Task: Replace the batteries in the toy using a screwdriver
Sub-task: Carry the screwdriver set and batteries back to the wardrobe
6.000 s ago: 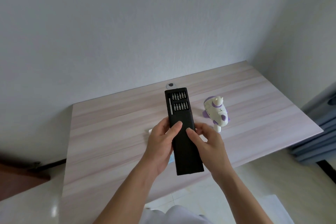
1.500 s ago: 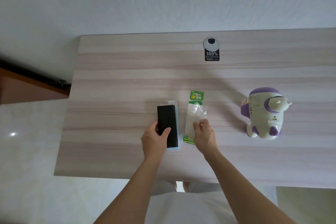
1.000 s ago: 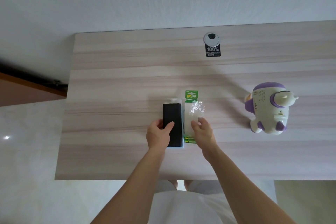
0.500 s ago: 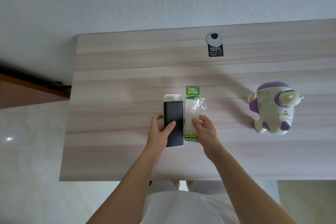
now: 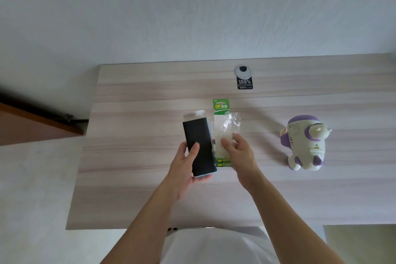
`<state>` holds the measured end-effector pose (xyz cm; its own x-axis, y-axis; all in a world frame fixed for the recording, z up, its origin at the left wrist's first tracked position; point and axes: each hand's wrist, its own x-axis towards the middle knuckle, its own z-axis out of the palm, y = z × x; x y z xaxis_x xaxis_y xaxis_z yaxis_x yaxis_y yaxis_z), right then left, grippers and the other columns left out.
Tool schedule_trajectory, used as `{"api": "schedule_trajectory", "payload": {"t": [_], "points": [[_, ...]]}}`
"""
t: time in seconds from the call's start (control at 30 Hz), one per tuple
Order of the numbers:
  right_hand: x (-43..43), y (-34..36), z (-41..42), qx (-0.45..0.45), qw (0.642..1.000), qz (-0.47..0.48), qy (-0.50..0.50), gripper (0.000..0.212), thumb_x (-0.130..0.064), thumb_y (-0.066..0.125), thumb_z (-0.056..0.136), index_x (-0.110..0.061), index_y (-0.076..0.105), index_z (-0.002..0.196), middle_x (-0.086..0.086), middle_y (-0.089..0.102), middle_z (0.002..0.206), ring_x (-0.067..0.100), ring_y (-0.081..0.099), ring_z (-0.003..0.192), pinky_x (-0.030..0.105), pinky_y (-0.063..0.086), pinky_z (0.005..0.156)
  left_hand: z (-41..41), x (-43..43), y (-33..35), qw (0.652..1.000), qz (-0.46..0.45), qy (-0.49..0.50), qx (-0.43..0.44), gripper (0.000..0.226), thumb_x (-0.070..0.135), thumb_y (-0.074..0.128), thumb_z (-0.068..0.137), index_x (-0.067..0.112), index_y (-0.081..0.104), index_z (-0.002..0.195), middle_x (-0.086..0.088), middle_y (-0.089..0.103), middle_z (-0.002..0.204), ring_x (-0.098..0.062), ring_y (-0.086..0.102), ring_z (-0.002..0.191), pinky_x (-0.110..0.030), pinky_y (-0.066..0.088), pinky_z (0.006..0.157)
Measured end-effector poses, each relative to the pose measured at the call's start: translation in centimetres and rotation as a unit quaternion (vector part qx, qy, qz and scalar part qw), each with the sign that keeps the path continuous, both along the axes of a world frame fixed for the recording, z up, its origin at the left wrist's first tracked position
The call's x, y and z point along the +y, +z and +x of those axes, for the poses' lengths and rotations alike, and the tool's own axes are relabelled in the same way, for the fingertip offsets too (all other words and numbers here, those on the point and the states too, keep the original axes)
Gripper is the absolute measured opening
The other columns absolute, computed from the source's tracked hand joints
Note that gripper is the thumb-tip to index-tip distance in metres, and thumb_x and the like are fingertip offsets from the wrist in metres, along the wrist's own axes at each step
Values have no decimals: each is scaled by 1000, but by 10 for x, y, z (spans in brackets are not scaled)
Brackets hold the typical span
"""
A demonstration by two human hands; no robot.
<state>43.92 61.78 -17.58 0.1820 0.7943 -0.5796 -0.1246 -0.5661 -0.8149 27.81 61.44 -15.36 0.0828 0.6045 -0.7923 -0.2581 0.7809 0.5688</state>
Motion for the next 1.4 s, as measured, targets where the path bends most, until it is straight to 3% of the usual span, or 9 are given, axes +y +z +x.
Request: {"api": "schedule_trajectory", "payload": {"t": [0.43, 0.5, 0.6, 0.63, 0.8, 0.97, 1.07, 1.13, 1.4], "points": [[19, 87, 8, 32, 996, 87, -12, 14, -12, 62, 96, -3, 66, 106, 28, 69, 105, 46, 68, 101, 60, 54, 91, 15, 18, 88, 991, 129, 7, 37, 27, 39, 61, 96, 29, 56, 121, -10, 68, 116, -37, 70, 100, -57, 61, 77], [16, 100, 11, 17, 994, 111, 7, 12, -13, 60, 97, -5, 66, 104, 22, 72, 98, 39, 71, 95, 53, 58, 87, 15, 18, 99, 989, 145, 6, 41, 29, 41, 61, 96, 30, 55, 122, -10, 67, 117, -36, 69, 101, -57, 61, 76], [8, 116, 11, -36, 984, 168, 35, 10, -14, 54, 101, -11, 63, 96, 0, 71, 77, 15, 69, 73, 28, 58, 64, 16, 17, 112, 985, 165, 8, 39, 29, 43, 60, 96, 30, 55, 122, -8, 65, 116, -34, 67, 102, -56, 62, 75], [4, 119, 10, -51, 982, 177, 40, 11, -15, 53, 102, -11, 60, 95, -1, 68, 74, 14, 66, 68, 26, 55, 58, 17, 16, 116, 985, 171, 7, 37, 30, 43, 59, 96, 30, 55, 122, -7, 64, 116, -34, 66, 103, -55, 62, 75], [-10, 120, 2, -100, 978, 177, 38, 15, -23, 49, 103, -10, 53, 97, 18, 59, 77, 23, 57, 63, 36, 48, 50, 20, 8, 123, 981, 192, -8, 41, 30, 44, 59, 95, 31, 53, 121, -2, 62, 116, -30, 64, 104, -54, 62, 73], [-21, 123, 1, -78, 982, 173, 26, 11, -22, 50, 103, -13, 54, 102, 7, 61, 74, 15, 61, 59, 33, 49, 49, 17, -2, 122, 980, 193, -3, 35, 34, 47, 61, 90, 32, 54, 119, -4, 62, 116, -30, 64, 103, -54, 62, 75], [-21, 123, 0, -67, 981, 179, 29, 12, -23, 51, 103, -13, 56, 106, 16, 66, 83, 19, 66, 63, 35, 52, 50, 13, -10, 122, 981, 192, 14, 34, 45, 49, 64, 80, 31, 54, 120, -4, 63, 117, -31, 64, 105, -54, 62, 75], [-19, 123, -2, -53, 980, 184, 45, 13, -22, 50, 103, -12, 56, 109, 19, 65, 85, 18, 65, 61, 35, 52, 48, 7, -15, 123, 980, 194, 31, 40, 40, 46, 65, 83, 32, 54, 119, -4, 63, 118, -31, 65, 104, -52, 63, 73], [-15, 118, -21, -2, 970, 170, 171, 12, -20, 50, 103, -12, 56, 110, 6, 62, 78, 13, 63, 59, 30, 49, 45, -18, -58, 127, 963, 175, 185, 84, 43, 45, 63, 88, 26, 55, 126, -8, 64, 117, -32, 66, 103, -54, 62, 75]]}}
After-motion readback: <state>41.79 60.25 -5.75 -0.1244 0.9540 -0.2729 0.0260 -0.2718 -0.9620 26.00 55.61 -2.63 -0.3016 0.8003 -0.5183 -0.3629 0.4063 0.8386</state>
